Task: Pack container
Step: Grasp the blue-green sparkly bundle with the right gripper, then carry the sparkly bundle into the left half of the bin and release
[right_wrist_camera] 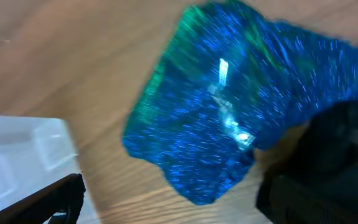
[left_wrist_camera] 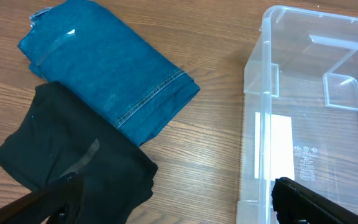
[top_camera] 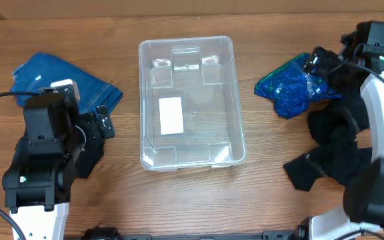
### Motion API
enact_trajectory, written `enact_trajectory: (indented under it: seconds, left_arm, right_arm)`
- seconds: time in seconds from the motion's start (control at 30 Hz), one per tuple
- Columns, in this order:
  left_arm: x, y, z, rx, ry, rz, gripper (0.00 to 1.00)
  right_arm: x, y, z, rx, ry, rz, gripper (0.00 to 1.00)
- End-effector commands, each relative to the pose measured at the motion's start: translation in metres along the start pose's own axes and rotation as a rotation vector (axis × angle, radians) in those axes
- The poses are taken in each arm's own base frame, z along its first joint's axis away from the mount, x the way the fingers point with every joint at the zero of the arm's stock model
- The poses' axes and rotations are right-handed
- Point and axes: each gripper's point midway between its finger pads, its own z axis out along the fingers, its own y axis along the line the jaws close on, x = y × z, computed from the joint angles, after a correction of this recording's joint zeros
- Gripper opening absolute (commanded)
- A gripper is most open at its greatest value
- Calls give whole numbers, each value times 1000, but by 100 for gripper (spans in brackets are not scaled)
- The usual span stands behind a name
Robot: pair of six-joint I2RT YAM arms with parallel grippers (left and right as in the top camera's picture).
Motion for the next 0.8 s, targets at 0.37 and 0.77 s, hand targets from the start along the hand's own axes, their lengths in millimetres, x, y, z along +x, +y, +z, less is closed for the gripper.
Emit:
enact_trajectory:
  seconds: [0.37, 0.77]
  left_arm:
    - [-8, -5, -6, 23, -21, -11, 100]
    - [-7, -5, -6, 23, -17, -11, 100]
  right_arm:
    - [53, -74, 102, 95, 229, 255, 100]
    - [60, -62, 148, -21, 208, 246, 81]
